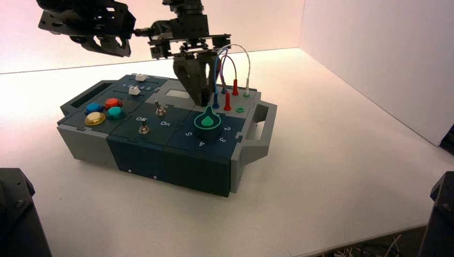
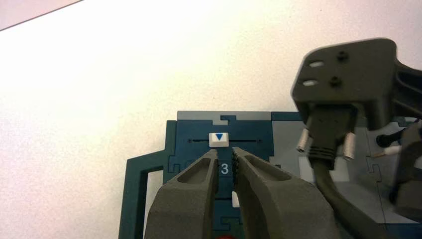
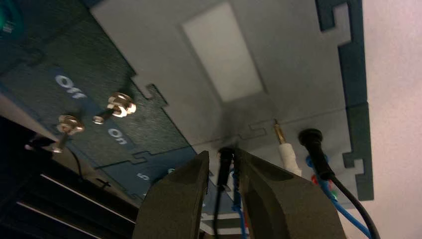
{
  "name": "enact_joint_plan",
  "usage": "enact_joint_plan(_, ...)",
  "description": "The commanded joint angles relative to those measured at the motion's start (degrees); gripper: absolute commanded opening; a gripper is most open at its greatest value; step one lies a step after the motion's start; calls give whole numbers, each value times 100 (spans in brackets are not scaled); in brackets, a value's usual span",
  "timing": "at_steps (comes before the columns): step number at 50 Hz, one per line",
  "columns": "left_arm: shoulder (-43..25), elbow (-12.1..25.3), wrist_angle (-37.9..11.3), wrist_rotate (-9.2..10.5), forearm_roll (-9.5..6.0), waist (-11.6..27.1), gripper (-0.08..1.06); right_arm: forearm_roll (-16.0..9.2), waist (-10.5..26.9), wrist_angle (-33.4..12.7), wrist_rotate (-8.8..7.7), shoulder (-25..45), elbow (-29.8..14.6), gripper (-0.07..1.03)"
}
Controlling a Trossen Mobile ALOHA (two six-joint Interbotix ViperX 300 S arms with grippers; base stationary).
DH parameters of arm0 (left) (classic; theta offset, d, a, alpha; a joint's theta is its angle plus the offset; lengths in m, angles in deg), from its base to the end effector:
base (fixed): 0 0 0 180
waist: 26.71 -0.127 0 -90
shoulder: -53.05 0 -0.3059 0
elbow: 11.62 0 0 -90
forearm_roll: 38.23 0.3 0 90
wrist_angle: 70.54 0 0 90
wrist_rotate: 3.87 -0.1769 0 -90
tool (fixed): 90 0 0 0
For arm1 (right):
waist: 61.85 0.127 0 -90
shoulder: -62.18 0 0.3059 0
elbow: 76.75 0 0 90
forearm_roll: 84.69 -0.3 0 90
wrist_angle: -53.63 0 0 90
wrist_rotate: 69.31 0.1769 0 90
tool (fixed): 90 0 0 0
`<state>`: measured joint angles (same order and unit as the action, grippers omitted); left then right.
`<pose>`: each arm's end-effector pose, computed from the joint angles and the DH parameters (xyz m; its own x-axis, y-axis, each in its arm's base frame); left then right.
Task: Insert the black wire.
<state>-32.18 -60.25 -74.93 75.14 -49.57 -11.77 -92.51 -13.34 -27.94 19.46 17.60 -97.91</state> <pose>0.2977 -0.0822 0.0922 0.6405 -0.1865 -0.7450 0.2635 0.9645 -0.0149 0.2762 0.3482 0.0497 -0.2790 -0.1123 -0.9537 -0.7189 0.6829 0.1299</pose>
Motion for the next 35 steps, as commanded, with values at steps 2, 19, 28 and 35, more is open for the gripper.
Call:
enact_joint_plan(2, 79, 167, 53, -18, -9, 35, 17, -44, 202, -9, -44, -483, -237, 29)
enact_joint_plan(19, 105, 158, 53, -35, 0, 35, 17, 123, 193, -132, -18, -738, -299, 29)
enact_joint_plan(28, 123, 158, 44, -35, 0, 35, 17, 316, 167, -229, 0, -879, -325, 29)
enact_joint_plan(35, 158, 158, 35, -26, 0, 35, 17, 466, 158, -316, 0, -932, -334, 29)
